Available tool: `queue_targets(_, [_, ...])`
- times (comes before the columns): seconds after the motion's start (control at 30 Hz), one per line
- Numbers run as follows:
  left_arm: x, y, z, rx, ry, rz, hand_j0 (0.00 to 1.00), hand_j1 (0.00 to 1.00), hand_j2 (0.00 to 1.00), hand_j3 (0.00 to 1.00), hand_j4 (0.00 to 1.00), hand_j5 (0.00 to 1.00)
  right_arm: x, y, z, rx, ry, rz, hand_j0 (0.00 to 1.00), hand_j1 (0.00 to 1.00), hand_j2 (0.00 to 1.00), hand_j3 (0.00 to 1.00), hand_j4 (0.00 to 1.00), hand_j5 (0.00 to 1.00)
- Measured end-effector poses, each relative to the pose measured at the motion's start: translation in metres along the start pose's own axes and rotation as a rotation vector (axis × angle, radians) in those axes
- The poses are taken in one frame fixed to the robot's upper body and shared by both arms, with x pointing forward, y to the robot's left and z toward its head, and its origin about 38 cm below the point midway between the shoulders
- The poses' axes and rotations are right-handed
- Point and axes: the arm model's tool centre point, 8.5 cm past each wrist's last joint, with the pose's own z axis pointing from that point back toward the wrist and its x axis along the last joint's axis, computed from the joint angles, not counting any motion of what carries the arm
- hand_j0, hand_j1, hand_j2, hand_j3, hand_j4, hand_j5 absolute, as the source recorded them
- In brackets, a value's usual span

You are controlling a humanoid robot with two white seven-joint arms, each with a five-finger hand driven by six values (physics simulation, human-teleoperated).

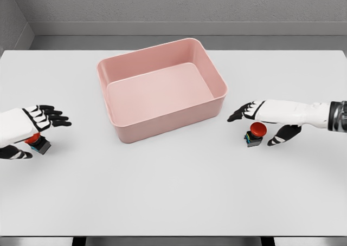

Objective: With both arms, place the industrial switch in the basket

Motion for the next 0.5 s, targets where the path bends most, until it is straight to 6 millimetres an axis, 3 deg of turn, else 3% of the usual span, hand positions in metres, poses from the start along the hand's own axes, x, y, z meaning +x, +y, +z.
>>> queue_targets(0.5, [-0.026,-0.026,0.009,-0.009,0.099,0.034,1.00,1.00,1.00,1.00,1.00,1.00,-0.010,0.014,-0.008,0.024,0.016,-0.024,0.97,0.97,0.97,0.97,0.97,0.97])
